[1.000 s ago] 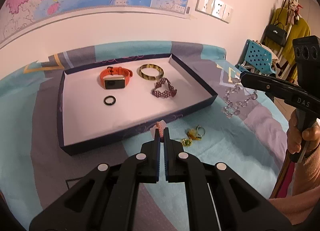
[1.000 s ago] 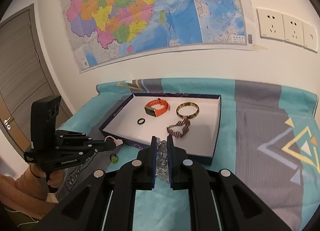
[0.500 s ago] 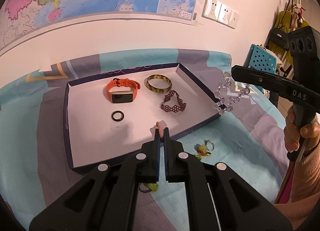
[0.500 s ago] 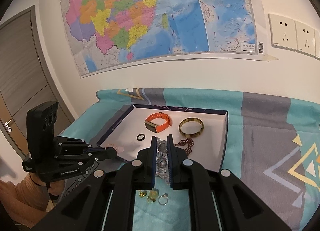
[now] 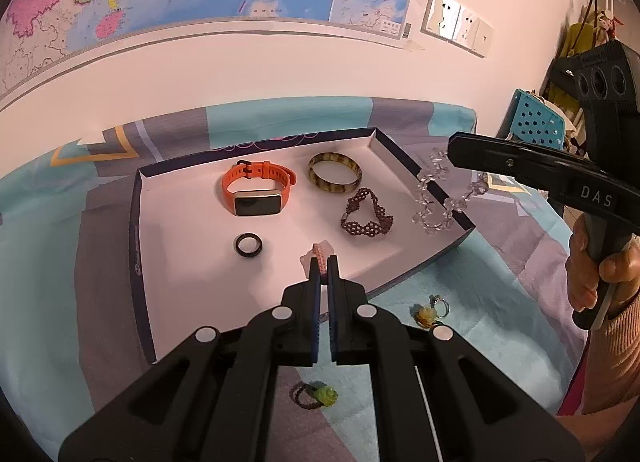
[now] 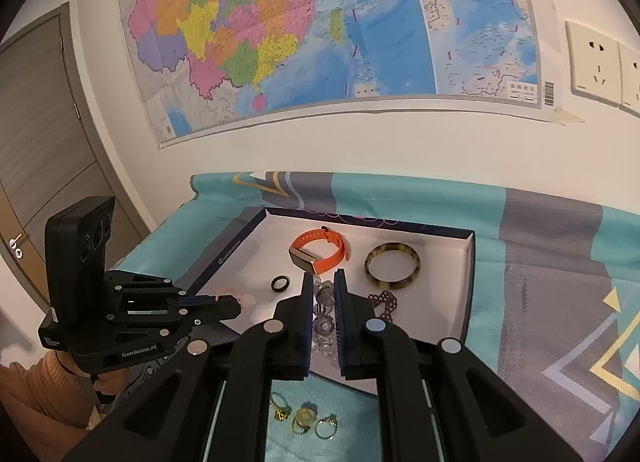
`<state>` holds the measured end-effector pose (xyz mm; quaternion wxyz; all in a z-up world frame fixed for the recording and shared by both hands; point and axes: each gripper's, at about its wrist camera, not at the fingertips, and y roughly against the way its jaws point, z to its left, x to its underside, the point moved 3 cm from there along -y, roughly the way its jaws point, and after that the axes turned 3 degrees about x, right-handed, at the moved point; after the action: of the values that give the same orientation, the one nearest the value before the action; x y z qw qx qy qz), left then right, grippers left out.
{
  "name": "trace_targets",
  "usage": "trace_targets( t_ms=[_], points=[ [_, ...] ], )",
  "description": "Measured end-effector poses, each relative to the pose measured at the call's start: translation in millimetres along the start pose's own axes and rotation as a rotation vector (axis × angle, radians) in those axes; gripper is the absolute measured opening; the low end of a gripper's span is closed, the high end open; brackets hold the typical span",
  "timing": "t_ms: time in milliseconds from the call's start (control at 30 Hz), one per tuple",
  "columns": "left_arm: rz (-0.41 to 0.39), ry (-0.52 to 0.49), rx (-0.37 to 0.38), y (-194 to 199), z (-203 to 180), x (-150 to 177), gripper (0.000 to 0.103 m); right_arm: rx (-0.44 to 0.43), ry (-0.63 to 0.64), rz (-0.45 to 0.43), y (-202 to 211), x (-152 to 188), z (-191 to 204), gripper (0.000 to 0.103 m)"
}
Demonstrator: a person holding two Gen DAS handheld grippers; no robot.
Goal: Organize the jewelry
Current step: 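Carry the pink clip and crystal bracelet into the box and open both tools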
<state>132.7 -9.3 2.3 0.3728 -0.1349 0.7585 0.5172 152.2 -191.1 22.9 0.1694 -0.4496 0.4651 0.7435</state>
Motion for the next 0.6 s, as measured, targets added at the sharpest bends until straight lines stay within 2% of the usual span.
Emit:
trace_targets(
  t_ms=[600],
  points=[
    [0.020, -0.001, -0.020, -12.6, 6.4, -8.8, 0.004, -0.001, -0.012, 0.047, -31.1, -2.8, -3.8, 0.008]
  ],
)
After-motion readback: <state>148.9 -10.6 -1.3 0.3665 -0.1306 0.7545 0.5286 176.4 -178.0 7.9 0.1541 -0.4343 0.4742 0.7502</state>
